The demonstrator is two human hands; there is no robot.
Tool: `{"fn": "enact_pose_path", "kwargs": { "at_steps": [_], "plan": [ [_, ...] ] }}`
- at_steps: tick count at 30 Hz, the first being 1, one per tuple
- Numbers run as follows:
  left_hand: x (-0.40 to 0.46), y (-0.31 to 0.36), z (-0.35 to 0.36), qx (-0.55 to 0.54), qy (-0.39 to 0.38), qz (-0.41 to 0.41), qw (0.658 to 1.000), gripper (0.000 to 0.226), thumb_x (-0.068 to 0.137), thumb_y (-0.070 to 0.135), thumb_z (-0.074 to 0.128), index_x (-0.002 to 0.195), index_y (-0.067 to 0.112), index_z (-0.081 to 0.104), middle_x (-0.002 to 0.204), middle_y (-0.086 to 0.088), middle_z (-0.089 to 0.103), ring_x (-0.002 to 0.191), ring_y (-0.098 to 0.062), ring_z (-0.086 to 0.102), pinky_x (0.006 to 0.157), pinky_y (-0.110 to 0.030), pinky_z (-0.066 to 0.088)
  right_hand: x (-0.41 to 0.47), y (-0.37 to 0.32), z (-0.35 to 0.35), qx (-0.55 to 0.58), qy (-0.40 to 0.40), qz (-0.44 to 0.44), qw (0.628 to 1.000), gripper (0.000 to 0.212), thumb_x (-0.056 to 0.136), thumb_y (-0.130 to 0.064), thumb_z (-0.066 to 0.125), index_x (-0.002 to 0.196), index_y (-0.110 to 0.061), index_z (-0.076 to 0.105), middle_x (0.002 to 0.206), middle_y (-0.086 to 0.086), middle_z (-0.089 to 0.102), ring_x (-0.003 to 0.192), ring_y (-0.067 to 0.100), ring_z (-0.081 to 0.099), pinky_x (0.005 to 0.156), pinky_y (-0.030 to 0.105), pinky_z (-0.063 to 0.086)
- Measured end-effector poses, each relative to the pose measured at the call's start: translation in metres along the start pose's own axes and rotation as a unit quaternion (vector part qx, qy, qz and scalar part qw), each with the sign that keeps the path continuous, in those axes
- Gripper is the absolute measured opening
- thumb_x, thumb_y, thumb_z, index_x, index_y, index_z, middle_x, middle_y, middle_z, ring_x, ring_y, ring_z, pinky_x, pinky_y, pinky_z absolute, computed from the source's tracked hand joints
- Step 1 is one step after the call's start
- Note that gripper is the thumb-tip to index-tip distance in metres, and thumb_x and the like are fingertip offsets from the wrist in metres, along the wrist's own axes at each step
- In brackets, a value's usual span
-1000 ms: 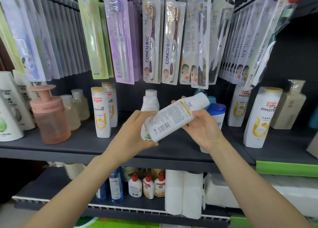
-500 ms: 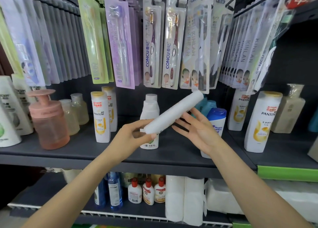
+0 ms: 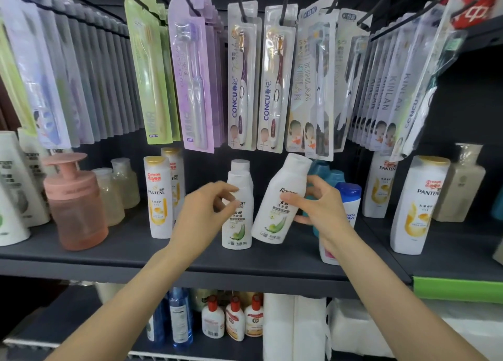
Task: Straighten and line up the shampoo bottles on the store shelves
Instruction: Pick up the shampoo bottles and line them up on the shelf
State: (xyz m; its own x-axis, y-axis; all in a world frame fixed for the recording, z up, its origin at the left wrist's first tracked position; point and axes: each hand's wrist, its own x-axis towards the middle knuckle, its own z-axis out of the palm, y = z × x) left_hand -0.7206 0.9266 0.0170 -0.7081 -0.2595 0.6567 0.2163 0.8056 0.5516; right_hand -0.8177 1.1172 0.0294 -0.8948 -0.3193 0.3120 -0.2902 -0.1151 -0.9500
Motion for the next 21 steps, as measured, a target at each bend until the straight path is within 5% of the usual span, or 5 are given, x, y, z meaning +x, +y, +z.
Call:
{"fn": "enact_pose_path", "kwargs": {
  "at_steps": [4,9,15,21],
  "plan": [
    [0.019,-0.005,-0.005,0.040,0.044,0.030,0.998,0.033,0.082,0.026,0.068,0.113,0.023,0.059,0.103,0.012,0.055,0.094,-0.006,0.053,0.078,-0.018,0.042,0.013,0.006,0.002,-0.047,0.019,-0.005,0.999,0.029,0.075,-0.010,0.078,0.088,-0.025,0.057,0.087,-0.004,0.067,0.083,0.010,0.066,0.063,0.029,0.054],
    [0.048,-0.018,0.001,0.075,-0.076,0.036,0.994,0.071,0.075,0.039,0.073,0.137,0.024,0.041,0.137,0.009,0.043,0.127,-0.010,0.035,0.105,-0.027,0.030,0.039,0.024,0.014,-0.121,0.036,0.013,0.992,0.031,0.070,-0.013,0.081,0.089,-0.020,0.059,0.087,-0.001,0.067,0.087,0.020,0.067,0.077,0.046,0.056],
    [0.072,-0.033,0.008,0.097,-0.157,0.023,0.982,0.106,0.054,0.075,0.052,0.145,0.027,0.025,0.151,0.009,0.027,0.139,-0.010,0.022,0.115,-0.036,0.022,0.069,0.043,0.030,-0.166,0.084,0.003,0.983,0.030,0.075,-0.015,0.078,0.097,-0.012,0.057,0.084,-0.003,0.062,0.083,0.018,0.062,0.070,0.030,0.047],
    [0.079,-0.044,0.012,0.111,-0.199,0.042,0.973,0.097,0.069,0.051,0.074,0.146,0.022,0.022,0.152,0.010,0.023,0.138,-0.007,0.024,0.113,-0.027,0.022,0.101,0.065,0.034,-0.181,0.090,0.026,0.979,0.032,0.076,-0.020,0.077,0.102,-0.012,0.061,0.094,0.006,0.066,0.091,0.026,0.064,0.082,0.041,0.053]
  ]
}}
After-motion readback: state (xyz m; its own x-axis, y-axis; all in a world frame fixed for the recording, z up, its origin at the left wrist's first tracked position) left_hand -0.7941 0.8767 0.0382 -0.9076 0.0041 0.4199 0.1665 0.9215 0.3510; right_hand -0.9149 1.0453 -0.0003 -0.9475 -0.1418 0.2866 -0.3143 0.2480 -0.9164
